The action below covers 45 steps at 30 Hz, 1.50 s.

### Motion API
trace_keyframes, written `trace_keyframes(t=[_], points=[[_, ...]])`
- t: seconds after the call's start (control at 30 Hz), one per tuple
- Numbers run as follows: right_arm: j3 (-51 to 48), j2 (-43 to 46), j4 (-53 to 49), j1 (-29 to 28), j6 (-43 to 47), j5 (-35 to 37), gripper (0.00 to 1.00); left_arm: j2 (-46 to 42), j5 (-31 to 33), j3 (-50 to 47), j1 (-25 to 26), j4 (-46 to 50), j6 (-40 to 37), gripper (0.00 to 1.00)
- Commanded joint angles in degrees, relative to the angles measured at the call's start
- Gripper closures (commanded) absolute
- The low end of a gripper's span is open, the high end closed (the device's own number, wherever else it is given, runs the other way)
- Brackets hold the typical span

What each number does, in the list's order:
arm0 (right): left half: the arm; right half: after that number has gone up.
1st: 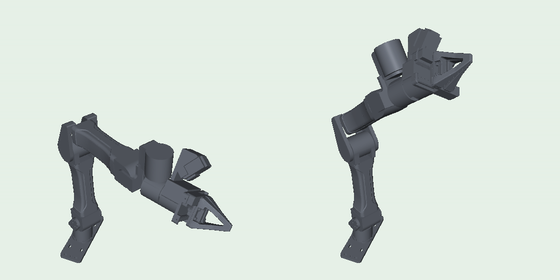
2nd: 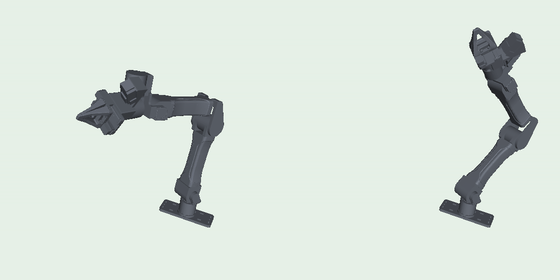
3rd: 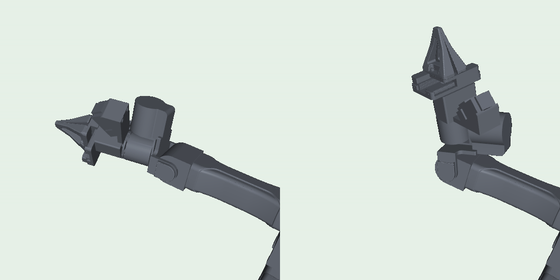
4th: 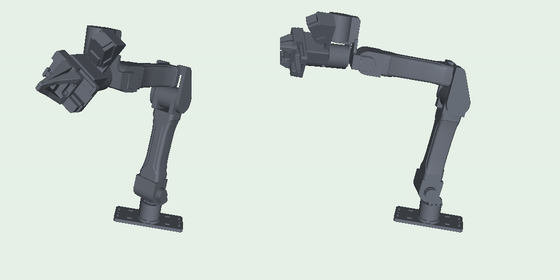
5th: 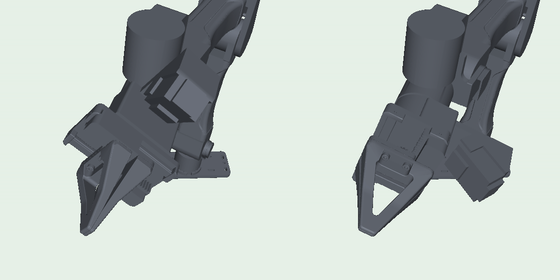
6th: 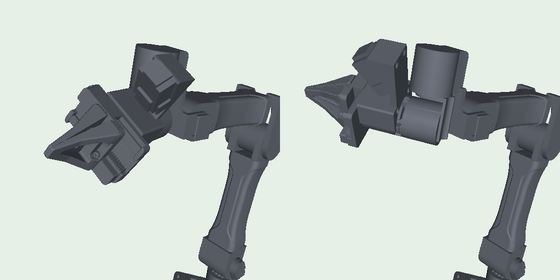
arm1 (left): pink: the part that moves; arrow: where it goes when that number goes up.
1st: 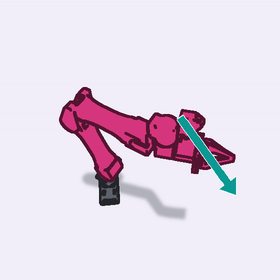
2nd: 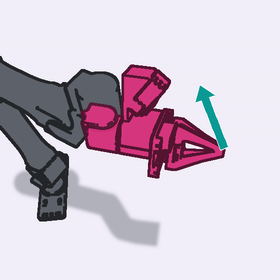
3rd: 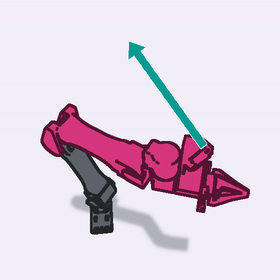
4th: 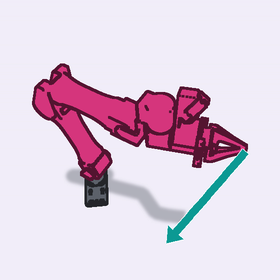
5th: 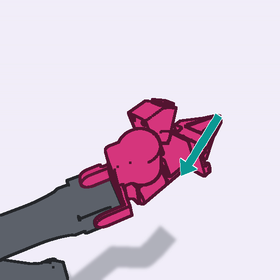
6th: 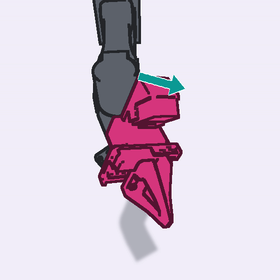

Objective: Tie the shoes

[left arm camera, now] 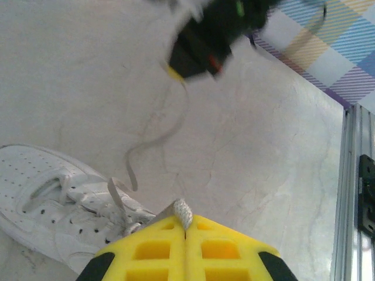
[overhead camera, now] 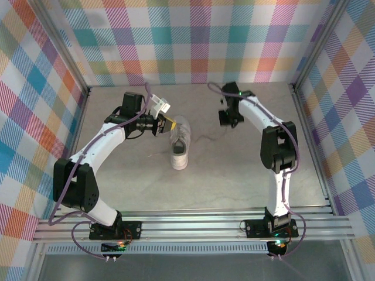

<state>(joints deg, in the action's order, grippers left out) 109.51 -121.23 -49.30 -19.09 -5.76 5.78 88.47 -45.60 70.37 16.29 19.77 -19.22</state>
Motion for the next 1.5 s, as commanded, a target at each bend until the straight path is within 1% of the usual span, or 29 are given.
trace_keyframes(t=[0.0,0.1,0.13,0.17,0.3,0.4,0.47,0.5,0.57,0.7,0.73,0.83,0.93,1.0,1.07,1.13,1.17,1.27,1.33,1.4,1.47], points=[[18.01,-4.06,-5.2,-2.14,3.56,-4.38,1.0,-2.84,-1.43,-1.9,1.43,-1.05,-2.04,1.0],[36.63,-11.41,-8.97,-6.39,2.72,-10.95,1.0,-3.34,-0.86,-2.49,2.06,-1.45,-2.22,1.0],[40.29,-12.98,-8.22,-8.18,1.84,-13.51,1.0,-3.54,-0.7,-2.75,2.16,-1.62,-2.31,1.0],[41.45,-13.56,-6.31,-9.81,1.18,-16.01,1.0,-3.69,-0.64,-2.99,2.24,-1.85,-2.39,1.0],[39.48,-13.91,5.83,-16.44,-2.75,-28.47,1.0,-4.27,-0.87,-4.07,2.51,-2.51,-2.74,1.0],[39.31,-15.94,11.94,-18.72,-6.57,-36.16,1.0,-4.38,-1.24,-4.62,2.67,-2.5,-3.06,1.0],[39.54,-17.2,14.31,-19.55,-8.2,-39.4,1.0,-4.34,-1.32,-4.79,2.69,-2.5,-3.01,1.0],[39.7,-17.68,14.72,-19.73,-8.82,-39.94,0.97,-4.27,-1.31,-4.88,2.69,-2.5,-3.01,1.0],[39.7,-17.9,14.68,-19.76,-9.6,-39.7,0.87,-4.29,-1.3,-5.13,2.69,-2.63,-2.93,1.0],[39.72,-16.19,12.71,-19.12,-8.19,-36.56,0.58,-4.16,-1.24,-5.72,2.69,-3.29,-2.43,1.0],[39.68,-15.6,12.32,-18.65,-8.41,-35.55,0.53,-4.09,-1.29,-5.9,2.69,-3.26,-2.04,1.0],[39.47,-13.73,10.97,-16.15,-10.62,-33.52,0.47,-3.83,-1.16,-6.12,2.65,-6.19,-0.38,1.0],[37.78,-11.0,9.02,-12.79,-11.95,-32.61,0.45,-3.74,-1.68,-6.2,2.22,-7.86,1.72,1.0],[34.17,-8.08,8.61,-11.13,-10.94,-31.54,0.44,-3.49,-2.3,-6.16,1.75,-9.31,3.5,1.0],[28.38,-4.13,9.73,-9.83,-9.06,-29.91,0.43,-3.31,-3.08,-6.04,1.18,-10.54,5.06,1.0],[19.3,1.11,12.94,-8.35,-7.42,-28.19,0.43,-3.12,-3.65,-5.56,0.56,-11.3,6.68,1.0],[14.8,3.72,15.42,-7.65,-6.79,-27.82,0.42,-3.04,-3.93,-5.34,0.26,-11.57,7.29,1.0],[-3.54,13.5,26.58,-6.07,-2.57,-29.49,0.42,-2.95,-4.31,-4.31,-0.85,-11.78,9.21,1.0],[-15.38,19.86,33.24,-6.04,2.6,-31.2,0.41,-2.52,-5.06,-3.38,-1.56,-11.23,9.9,1.0],[-25.55,24.74,39.77,-6.2,6.69,-34.4,0.41,-1.95,-5.98,-2.51,-2.13,-10.28,9.82,1.0],[-34.04,28.19,45.86,-7.09,10.6,-36.4,0.4,-1.01,-7.07,-1.55,-2.64,-9.35,9.54,1.0]])
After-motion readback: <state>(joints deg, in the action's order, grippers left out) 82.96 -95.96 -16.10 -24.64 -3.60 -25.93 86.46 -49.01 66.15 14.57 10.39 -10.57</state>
